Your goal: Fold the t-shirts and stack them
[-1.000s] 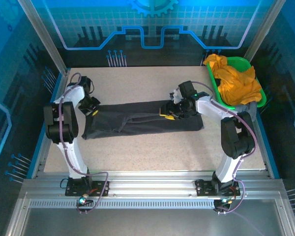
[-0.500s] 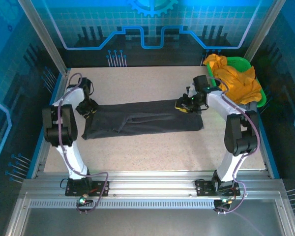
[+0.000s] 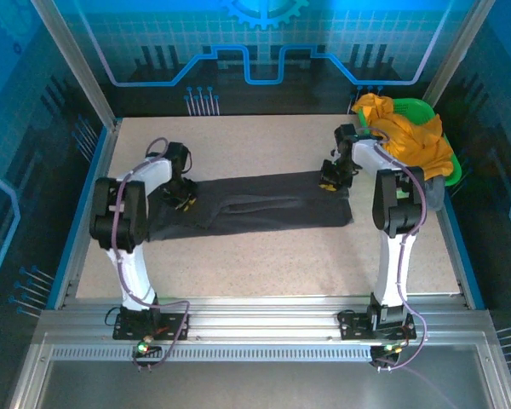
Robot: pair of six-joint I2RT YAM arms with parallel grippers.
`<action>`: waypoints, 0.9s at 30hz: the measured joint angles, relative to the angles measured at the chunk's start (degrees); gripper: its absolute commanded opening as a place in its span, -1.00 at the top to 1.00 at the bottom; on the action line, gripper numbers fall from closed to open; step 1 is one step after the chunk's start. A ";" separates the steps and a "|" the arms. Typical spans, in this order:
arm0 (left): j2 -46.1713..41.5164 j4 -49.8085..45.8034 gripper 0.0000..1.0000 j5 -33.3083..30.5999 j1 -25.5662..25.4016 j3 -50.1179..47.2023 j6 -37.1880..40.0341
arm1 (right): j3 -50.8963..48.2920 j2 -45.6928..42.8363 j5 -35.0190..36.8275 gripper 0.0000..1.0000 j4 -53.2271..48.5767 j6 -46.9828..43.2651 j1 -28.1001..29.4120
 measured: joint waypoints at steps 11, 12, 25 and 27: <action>19.08 -3.76 0.47 2.73 -2.10 31.21 -0.37 | -17.64 -10.45 8.09 0.53 -5.11 1.44 3.43; 21.94 -3.02 0.46 3.23 -2.93 35.85 -0.24 | -20.70 -12.46 8.13 0.53 -5.40 2.43 4.87; 51.69 30.01 0.33 16.13 -12.96 72.78 -13.09 | -30.25 -17.79 -5.42 0.47 -0.42 22.71 31.26; 52.83 33.14 0.27 16.90 -13.64 73.64 -15.23 | -28.98 -16.90 -7.30 0.43 0.98 24.65 32.00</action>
